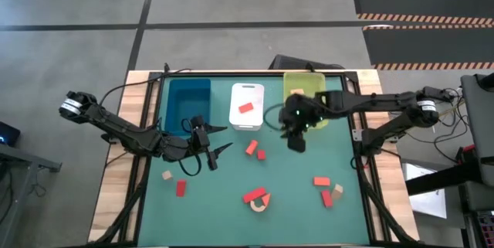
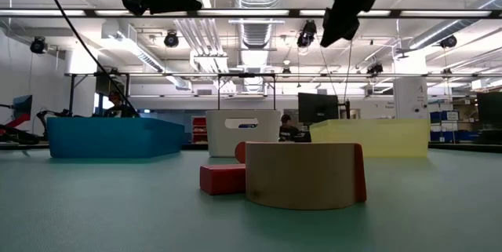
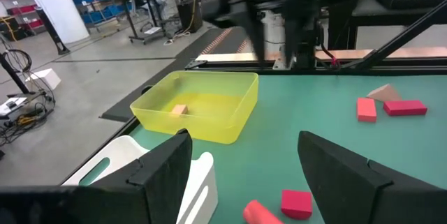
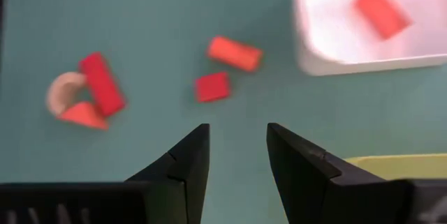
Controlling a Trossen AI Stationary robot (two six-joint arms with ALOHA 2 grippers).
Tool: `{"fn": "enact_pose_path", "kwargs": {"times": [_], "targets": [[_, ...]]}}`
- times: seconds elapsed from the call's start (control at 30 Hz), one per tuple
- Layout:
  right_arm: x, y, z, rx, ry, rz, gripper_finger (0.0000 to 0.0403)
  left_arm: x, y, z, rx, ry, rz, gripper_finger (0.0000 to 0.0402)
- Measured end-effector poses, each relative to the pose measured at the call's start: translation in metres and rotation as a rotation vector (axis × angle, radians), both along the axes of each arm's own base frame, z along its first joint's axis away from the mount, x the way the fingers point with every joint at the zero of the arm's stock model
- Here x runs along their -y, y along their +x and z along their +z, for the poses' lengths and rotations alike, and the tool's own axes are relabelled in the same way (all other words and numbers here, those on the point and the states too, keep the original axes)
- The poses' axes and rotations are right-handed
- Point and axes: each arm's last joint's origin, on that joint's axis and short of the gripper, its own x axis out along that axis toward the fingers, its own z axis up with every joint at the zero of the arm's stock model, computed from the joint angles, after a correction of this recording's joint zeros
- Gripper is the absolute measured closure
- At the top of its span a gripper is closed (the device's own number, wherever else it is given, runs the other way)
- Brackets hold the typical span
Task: Sort & place blocks by color
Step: Put the bottom right orange block into the white bin
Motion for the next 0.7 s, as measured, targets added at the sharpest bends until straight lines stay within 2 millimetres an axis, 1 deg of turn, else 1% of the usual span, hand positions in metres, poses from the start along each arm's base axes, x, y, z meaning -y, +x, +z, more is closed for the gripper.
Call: {"fn": "enact_pose_path", "kwargs": {"times": [0.23, 0.43, 0.57, 0.7], "targets": [[-0.043, 0.001, -0.006, -0.061, 0.075, 0.033, 0.0269, 0.000, 0.000, 0.000, 0.000, 0.001, 0.000, 0.0157], [-0.073, 0.000, -0.013, -0.115, 0.099, 0.036, 0.0269, 0.000, 0.000, 0.000, -0.001, 0.001, 0.000, 0.0157], [-0.090, -0.003, -0.024, -0.158, 0.061, 0.068, 0.0268, 0.000, 0.000, 0.000, -0.001, 0.002, 0.000, 0.0157], [-0.104, -0.010, -0.040, -0.213, 0.046, 0.078, 0.0268, 0.000, 0.000, 0.000, -0.002, 0.003, 0.000, 0.0157]]}}
